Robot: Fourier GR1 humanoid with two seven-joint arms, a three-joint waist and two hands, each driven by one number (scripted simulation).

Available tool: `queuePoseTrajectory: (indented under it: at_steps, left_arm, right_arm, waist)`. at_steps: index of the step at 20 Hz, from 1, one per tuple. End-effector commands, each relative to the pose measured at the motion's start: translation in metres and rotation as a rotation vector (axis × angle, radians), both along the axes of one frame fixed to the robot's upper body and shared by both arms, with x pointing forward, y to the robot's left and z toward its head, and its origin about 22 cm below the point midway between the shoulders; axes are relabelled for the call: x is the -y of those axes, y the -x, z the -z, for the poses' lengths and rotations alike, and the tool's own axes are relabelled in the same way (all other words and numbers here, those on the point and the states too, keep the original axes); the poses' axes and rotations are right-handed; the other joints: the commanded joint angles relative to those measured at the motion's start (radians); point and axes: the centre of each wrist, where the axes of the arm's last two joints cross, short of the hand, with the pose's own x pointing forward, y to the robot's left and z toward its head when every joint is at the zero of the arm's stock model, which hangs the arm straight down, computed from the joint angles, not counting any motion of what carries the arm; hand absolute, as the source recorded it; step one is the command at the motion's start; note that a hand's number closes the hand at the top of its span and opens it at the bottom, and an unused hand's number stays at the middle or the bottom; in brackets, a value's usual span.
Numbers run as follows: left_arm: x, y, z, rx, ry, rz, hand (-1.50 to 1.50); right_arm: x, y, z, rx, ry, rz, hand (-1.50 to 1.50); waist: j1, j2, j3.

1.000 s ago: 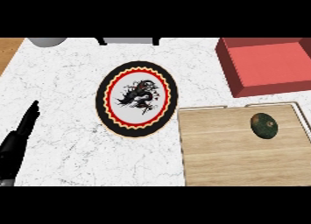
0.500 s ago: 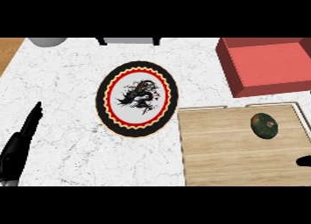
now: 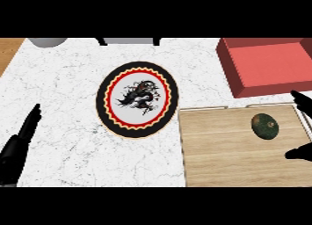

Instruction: Pick the squash from the tray and place it in the plate

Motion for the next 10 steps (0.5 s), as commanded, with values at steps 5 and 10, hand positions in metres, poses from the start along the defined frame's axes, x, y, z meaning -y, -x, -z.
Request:
queuePoseTrajectory:
  at_steps: [5,10]
  left_arm:
    - [-0.011,-0.004,-0.005,0.009,-0.008,-0.016,0.00]
    - [-0.006,-0.003,0.000,0.008,-0.016,-0.003,0.00]
  right_arm:
    - [-0.026,-0.014,0.011,-0.047,-0.012,-0.095,-1.50]
    - [-0.022,-0.027,0.014,-0.081,0.001,-0.076,-1.50]
  waist:
    - [-0.006,-0.001,0.000]
    - [-0.005,-0.001,0.000]
